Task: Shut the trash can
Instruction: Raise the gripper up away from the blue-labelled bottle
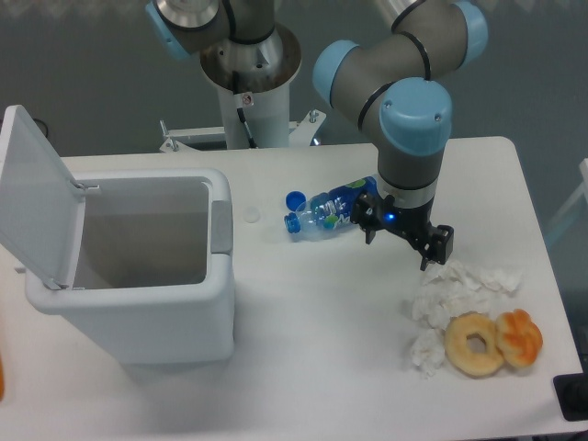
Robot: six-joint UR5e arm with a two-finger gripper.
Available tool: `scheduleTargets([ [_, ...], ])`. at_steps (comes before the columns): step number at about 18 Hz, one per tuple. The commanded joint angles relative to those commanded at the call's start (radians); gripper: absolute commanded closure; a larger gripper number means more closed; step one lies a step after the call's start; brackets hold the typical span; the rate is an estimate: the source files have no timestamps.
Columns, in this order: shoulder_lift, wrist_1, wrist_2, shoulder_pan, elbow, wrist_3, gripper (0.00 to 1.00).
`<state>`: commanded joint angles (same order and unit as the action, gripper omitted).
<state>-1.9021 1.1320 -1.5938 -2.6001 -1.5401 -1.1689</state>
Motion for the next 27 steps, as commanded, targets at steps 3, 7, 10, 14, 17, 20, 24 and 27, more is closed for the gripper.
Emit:
scheduleTargets([
  [3,0.009,0.006,0.000,0.008,0.002,0.000,0.00],
  [7,0.049,0.000,-0.008,0.037,0.014,0.002,0.00],
  [10,0.075,0.000,-0.008,0.038,0.009,0.003,0.00],
  [14,0.109,0.003,-0.017,0.040,-0.015,0.015,0.00],
  [17,0.144,0.008,-0.006,0.037,-0.021,0.018,0.00],
  [20,0.211,0.009,0.073,0.038,-0.021,0.093,0.00],
  [24,0.299,0.052,0.176,0.035,-0.008,0.205,0.00],
  [27,0.377,0.109,0.260,0.037,-0.003,0.279,0.00],
])
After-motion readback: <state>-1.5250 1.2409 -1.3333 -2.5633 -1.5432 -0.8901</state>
